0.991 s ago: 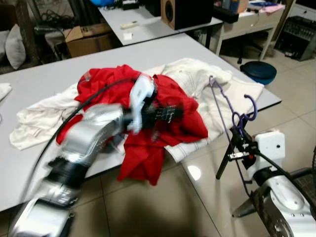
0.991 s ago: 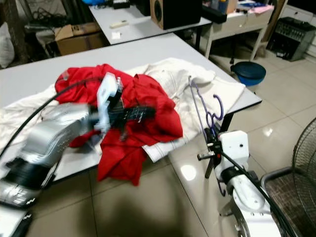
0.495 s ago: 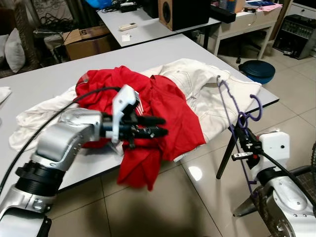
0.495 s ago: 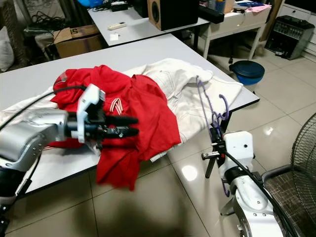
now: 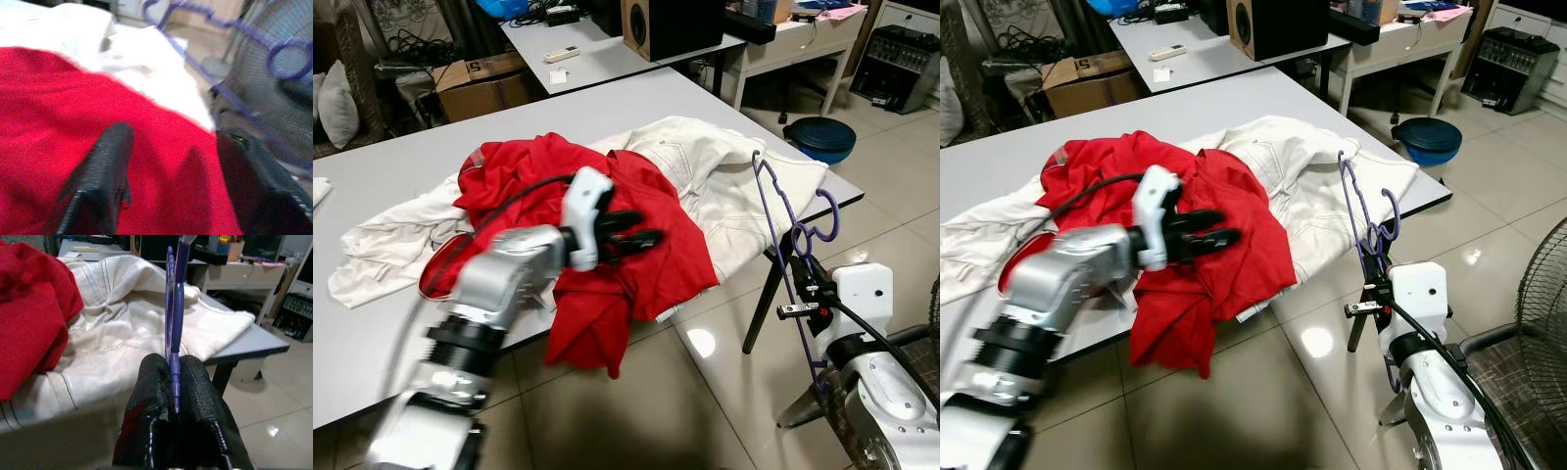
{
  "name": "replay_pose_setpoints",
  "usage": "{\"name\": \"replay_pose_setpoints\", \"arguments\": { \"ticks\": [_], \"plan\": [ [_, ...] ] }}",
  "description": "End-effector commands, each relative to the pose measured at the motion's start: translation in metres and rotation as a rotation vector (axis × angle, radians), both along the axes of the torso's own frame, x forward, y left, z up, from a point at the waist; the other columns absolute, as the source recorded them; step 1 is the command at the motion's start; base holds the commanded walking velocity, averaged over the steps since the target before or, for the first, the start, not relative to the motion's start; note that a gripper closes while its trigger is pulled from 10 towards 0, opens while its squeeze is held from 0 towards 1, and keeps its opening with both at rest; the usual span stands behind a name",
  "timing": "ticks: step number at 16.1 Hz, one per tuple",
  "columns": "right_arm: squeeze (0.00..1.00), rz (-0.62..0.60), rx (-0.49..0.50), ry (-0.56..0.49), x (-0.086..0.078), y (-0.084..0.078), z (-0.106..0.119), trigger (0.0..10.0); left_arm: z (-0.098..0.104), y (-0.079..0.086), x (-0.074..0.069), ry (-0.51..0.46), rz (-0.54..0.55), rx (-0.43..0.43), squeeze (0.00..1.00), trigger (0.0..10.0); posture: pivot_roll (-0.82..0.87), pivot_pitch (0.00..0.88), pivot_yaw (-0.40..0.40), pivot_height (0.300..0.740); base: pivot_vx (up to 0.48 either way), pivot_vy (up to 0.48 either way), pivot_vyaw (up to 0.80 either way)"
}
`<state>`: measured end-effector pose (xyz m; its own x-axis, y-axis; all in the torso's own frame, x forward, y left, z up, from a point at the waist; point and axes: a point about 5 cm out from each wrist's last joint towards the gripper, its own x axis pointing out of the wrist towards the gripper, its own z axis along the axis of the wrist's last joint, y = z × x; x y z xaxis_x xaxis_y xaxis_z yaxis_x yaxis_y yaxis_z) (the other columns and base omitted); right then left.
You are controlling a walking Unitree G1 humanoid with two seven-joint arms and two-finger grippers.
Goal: Hang hanger
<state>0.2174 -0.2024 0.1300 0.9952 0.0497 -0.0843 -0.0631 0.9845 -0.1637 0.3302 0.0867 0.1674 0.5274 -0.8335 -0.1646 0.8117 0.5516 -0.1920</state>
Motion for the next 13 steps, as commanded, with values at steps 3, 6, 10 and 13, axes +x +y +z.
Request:
{"name": "replay_pose_setpoints", "arguments": {
  "ticks": [3,6,10,13],
  "plan": [
    [0.0,-0.008,-0.003,-0.015,-0.002,0.001,0.003,10.0,0.012,-0.006,0.009,-0.079,0.074,0.009,0.93,10.0,-0.18,0.0,0.153,0.74,0.0,0.0,0.0],
    [0.0,-0.003,-0.006,-0.013,-0.002,0.002,0.003,10.0,0.011,-0.018,0.014,-0.189,0.132,0.101,0.0,10.0,-0.18,0.0,0.149,0.74,0.0,0.0,0.0],
    [0.0,0.005,-0.005,-0.01,-0.002,0.004,0.002,10.0,0.004,-0.042,0.011,-0.215,0.104,0.15,0.0,10.0,-0.17,0.0,0.146,0.74,0.0,0.0,0.0],
    [0.0,0.004,-0.003,-0.006,-0.003,0.005,0.001,10.0,-0.006,-0.046,0.013,-0.272,0.137,0.314,0.0,10.0,-0.18,0.0,0.151,0.74,0.0,0.0,0.0]
  ]
}}
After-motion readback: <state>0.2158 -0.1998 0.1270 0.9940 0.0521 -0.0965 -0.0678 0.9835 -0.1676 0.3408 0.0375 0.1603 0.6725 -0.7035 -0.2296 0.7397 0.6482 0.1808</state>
